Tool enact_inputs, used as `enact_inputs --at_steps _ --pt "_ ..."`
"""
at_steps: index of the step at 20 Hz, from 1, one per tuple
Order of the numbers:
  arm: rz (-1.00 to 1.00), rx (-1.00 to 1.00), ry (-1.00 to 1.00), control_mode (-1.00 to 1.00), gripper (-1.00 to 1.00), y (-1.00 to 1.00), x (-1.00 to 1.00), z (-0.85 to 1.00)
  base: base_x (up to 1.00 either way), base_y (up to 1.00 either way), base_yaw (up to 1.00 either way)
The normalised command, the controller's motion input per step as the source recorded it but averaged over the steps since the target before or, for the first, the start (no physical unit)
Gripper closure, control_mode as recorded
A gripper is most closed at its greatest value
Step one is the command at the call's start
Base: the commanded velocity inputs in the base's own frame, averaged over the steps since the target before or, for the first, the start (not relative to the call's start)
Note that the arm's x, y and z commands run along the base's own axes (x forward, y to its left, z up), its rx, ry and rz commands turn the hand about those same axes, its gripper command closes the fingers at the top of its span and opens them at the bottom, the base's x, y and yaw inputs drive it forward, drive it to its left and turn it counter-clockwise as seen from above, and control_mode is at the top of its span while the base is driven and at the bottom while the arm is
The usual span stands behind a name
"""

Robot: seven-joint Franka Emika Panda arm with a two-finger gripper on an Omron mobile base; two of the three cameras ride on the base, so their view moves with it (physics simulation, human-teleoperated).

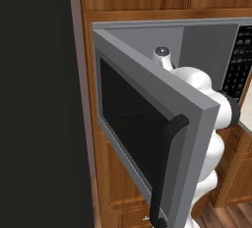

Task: Pick the cup of tea, navigate to the dining table, and place it on the saucer.

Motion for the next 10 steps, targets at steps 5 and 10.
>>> enact_inputs --at_steps 5,10 --pt "0.0 0.03 -0.08 -1.0 1.0 -0.21 -0.68 0.16 0.0 0.0 0.0" --pt "0.03 0.09 -0.05 -1.0 1.0 -0.49 -1.0 0.59 0.0 0.0 0.0"
